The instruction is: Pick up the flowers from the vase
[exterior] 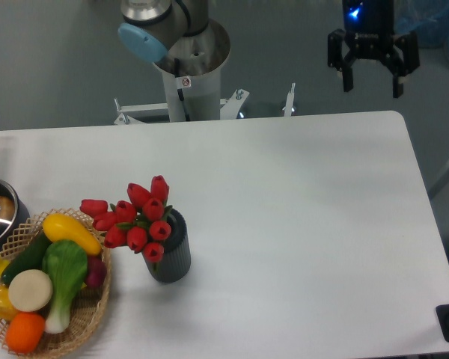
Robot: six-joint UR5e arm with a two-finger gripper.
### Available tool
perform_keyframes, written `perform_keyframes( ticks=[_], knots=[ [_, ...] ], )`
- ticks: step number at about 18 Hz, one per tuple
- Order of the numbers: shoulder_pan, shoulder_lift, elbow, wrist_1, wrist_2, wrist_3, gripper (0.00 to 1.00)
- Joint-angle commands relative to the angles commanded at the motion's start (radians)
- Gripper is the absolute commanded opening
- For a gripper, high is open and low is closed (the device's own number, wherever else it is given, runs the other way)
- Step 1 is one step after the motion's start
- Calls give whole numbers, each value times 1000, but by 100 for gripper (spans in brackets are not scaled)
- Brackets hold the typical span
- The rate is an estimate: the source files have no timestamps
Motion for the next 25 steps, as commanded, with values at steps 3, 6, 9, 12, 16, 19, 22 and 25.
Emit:
perform_keyframes(
  ticks=[3, 6, 9, 12, 16, 19, 22, 25],
  knots=[
    [-2, 0, 2, -3, 0, -2, 100],
    [-5, 0, 2, -3, -2, -8, 100],
    [-6, 0, -6, -3, -9, -11, 100],
    [-8, 0, -20, -5, -34, -17, 100],
    [-3, 3, -57, 8, -162, -76, 100],
    [-9, 6, -61, 35, -190, -228, 100],
    [-20, 2, -77, 57, -199, -255, 100],
    [-32, 2, -116, 57, -259, -256, 100]
  ],
)
